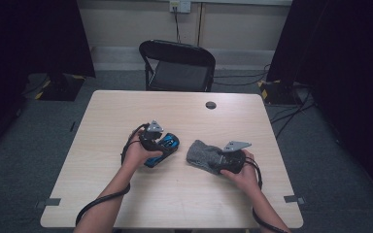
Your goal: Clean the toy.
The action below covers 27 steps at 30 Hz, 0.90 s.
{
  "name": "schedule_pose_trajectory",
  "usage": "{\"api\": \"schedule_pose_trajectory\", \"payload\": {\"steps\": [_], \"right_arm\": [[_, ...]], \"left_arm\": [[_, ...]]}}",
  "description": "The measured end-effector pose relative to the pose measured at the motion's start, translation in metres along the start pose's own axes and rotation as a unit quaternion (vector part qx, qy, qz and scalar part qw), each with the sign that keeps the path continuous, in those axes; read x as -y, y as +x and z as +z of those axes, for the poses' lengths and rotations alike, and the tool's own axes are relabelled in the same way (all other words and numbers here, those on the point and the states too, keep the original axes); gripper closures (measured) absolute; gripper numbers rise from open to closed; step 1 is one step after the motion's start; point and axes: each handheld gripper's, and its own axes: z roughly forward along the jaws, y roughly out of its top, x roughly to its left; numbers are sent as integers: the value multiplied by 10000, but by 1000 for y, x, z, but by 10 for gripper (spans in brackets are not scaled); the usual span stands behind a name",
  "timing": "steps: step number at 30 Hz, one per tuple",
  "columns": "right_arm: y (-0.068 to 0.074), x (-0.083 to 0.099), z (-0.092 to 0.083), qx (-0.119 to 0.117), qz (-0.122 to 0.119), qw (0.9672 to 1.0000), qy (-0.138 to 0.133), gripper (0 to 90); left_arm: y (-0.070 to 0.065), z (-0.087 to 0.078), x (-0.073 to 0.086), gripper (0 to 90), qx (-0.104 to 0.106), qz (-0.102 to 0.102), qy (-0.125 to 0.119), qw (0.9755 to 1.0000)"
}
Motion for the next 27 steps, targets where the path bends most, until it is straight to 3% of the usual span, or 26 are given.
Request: {"api": "schedule_pose_trajectory", "payload": {"steps": [1, 6, 7, 11, 15, 22, 27], "right_arm": [[1, 0, 0, 23, -15, 10000, 3, 331], [1, 0, 0, 23, -13, 10000, 2, 332], [1, 0, 0, 27, -15, 10000, -1, 332], [1, 0, 0, 49, -14, 10000, -2, 332], [2, 0, 0, 60, -7, 10000, -4, 332], [2, 0, 0, 76, 3, 10000, -2, 332], [2, 0, 0, 75, 6, 10000, -1, 332]], "left_arm": [[0, 3, 0, 165, 31, -73, -6, 10000], [-1, 11, 0, 165, 78, -25, 56, 10000], [-2, 14, 0, 165, -14, 20, 166, 9999], [-2, 21, -1, 168, -59, -3, 260, 9996], [-3, 23, -2, 168, -73, 102, 365, 9993], [-3, 25, -3, 167, -135, 88, 454, 9988], [-5, 26, -9, 213, -88, 64, 516, 9986]]}}
